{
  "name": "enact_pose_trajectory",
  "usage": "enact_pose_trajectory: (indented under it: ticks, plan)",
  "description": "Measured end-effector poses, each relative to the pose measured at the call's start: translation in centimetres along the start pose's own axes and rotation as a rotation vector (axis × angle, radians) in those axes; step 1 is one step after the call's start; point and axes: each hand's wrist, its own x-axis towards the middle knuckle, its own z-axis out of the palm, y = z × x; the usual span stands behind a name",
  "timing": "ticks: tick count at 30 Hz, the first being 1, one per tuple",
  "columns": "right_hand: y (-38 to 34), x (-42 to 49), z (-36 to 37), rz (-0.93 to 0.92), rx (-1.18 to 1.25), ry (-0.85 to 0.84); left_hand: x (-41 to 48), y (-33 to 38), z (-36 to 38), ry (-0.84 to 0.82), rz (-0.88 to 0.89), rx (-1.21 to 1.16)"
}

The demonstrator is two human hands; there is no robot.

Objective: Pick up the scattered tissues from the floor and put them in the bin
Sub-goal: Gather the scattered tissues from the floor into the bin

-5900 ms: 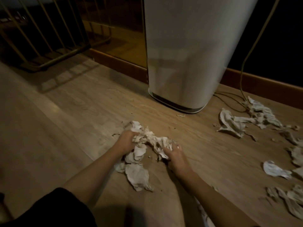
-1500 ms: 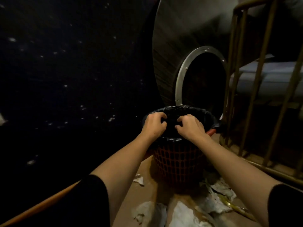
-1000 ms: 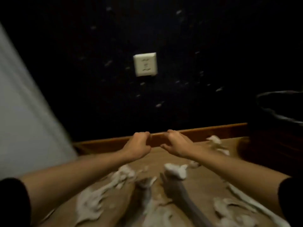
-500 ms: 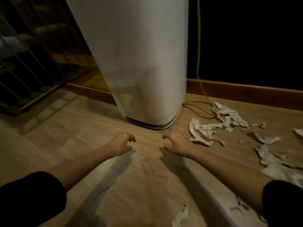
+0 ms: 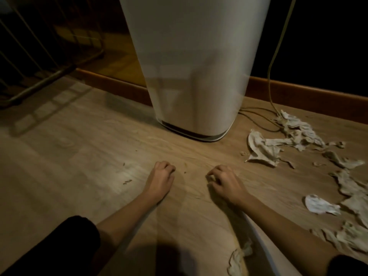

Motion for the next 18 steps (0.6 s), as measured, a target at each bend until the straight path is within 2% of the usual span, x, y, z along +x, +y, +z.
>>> enact_pose_trajectory:
  ticks: [4,8,11,18]
  plan:
    - [-2.3,-0.7,2.6,-0.091,0.019,-0.086,-2.1,-4.0,-2.1,0.078,-0.111,0.075]
    - [-2.6,-1.7,4.3,-0.124,0.006,-0.009,-5.2,-7.3,-3.3,0.027,-0.234,0.110]
    - [-2.3,-2.0,5.2,-0.144,0.001,0.061,-7.0,-7.7,-3.6,0.053,-0.315,0.085]
    - [-1.9,-2.5,6.3,-0.176,-0.094,0.123,-6.7,-7.2,-4.1,0.074,-0.399,-0.030]
